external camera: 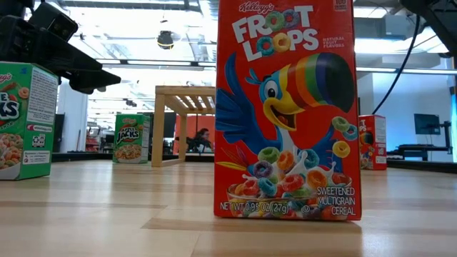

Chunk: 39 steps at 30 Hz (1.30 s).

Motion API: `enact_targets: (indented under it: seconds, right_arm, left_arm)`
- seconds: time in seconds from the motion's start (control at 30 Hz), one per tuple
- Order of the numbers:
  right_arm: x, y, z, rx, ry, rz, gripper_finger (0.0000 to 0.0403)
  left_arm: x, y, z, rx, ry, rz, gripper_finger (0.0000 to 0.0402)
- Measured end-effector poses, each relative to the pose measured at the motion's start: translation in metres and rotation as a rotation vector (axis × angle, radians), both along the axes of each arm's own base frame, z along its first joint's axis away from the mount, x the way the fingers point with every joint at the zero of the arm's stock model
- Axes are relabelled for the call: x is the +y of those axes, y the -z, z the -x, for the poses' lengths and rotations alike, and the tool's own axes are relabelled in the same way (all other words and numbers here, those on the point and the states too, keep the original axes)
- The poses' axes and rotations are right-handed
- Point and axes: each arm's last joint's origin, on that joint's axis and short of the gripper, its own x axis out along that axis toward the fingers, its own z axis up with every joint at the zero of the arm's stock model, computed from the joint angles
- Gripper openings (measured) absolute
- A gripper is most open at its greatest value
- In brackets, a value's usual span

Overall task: Stack cereal on shelf
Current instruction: Put the bottom right green cereal box on the shelf

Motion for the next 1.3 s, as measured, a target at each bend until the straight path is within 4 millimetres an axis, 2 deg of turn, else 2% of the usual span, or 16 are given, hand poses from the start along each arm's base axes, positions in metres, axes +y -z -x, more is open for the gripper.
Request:
enact_targets:
  seconds: [1.0,1.3]
  right_arm:
    - [-0.005,-0.003,0.002,-0.037,-0.004,-0.002,0.0243]
    - [-0.012,-0.001,0.009,-0.038,0.066,-0.068,0.0243]
  left_arm:
    - [0.000,0.000,0.000,0.000,0.000,0.000,0.0298]
    - [0.000,0.000,0.000,0.000,0.000,0.000,0.0298]
